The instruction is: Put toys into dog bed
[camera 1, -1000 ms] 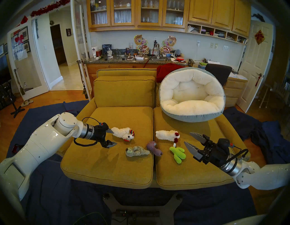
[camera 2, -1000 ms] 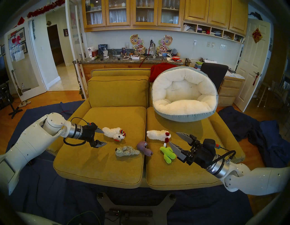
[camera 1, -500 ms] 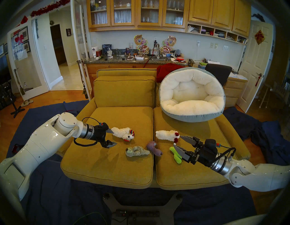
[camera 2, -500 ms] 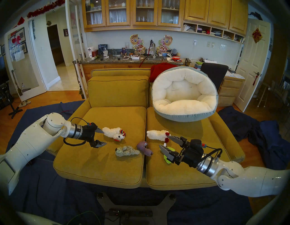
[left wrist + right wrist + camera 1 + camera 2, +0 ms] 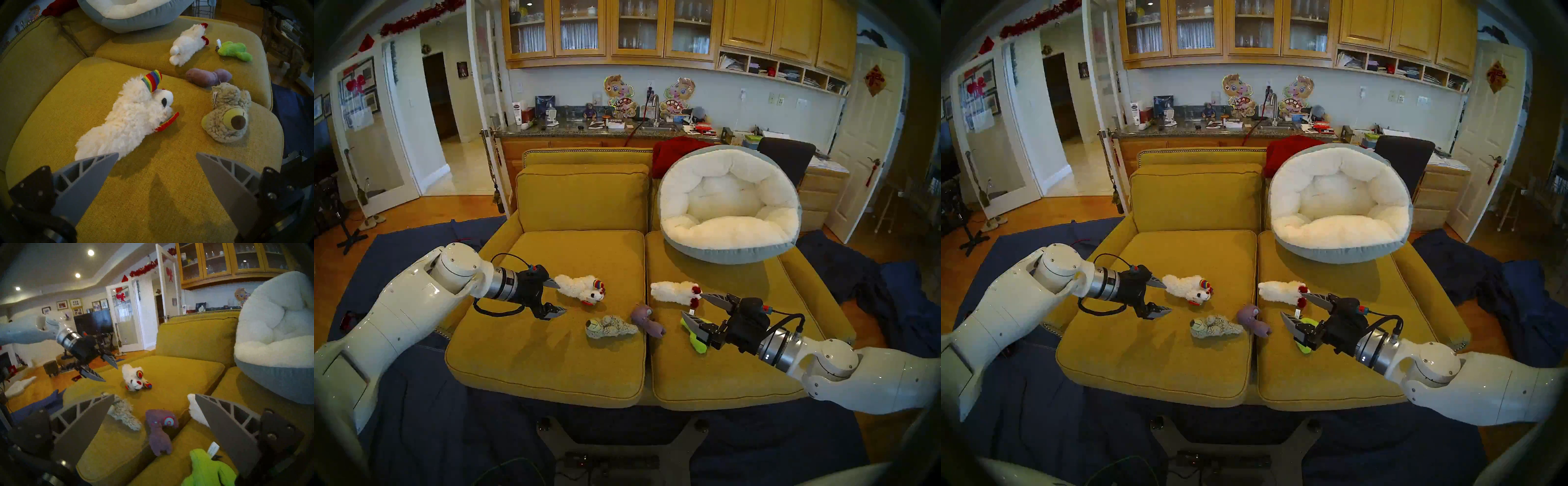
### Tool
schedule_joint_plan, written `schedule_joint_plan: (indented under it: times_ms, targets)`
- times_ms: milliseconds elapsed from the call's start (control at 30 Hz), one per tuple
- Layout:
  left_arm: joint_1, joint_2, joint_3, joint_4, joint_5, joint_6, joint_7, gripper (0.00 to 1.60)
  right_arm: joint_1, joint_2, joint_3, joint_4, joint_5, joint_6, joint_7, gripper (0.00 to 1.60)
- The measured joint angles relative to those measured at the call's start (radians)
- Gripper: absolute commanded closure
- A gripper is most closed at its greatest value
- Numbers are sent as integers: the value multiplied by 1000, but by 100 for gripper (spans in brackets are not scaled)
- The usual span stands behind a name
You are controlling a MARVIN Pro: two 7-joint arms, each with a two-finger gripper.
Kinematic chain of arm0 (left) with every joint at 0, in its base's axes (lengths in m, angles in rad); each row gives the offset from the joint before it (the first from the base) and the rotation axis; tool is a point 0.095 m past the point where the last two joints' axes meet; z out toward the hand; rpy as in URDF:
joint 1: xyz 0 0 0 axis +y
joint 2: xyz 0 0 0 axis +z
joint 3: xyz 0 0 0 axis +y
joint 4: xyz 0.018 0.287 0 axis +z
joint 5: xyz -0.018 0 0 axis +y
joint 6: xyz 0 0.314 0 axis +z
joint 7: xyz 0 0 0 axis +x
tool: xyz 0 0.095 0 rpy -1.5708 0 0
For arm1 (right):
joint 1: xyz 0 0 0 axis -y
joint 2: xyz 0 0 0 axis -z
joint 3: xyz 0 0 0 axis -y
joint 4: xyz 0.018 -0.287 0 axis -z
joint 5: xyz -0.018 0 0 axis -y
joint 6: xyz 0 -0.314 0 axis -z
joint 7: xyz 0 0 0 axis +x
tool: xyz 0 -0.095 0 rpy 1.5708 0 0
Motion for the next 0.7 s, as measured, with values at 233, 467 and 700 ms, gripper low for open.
schedule_joint_plan:
  times_ms: [233,467,700]
  targets:
    - [0,0,0,0,0,0,0,0,1,1,-6,1,-50,82,-122,0]
    - [0,0,0,0,0,0,0,0,12,-41,-10,44,-71,161,-160,0]
    - [0,0,0,0,0,0,0,0,36,-92,-11,98,-91,240,-170,0]
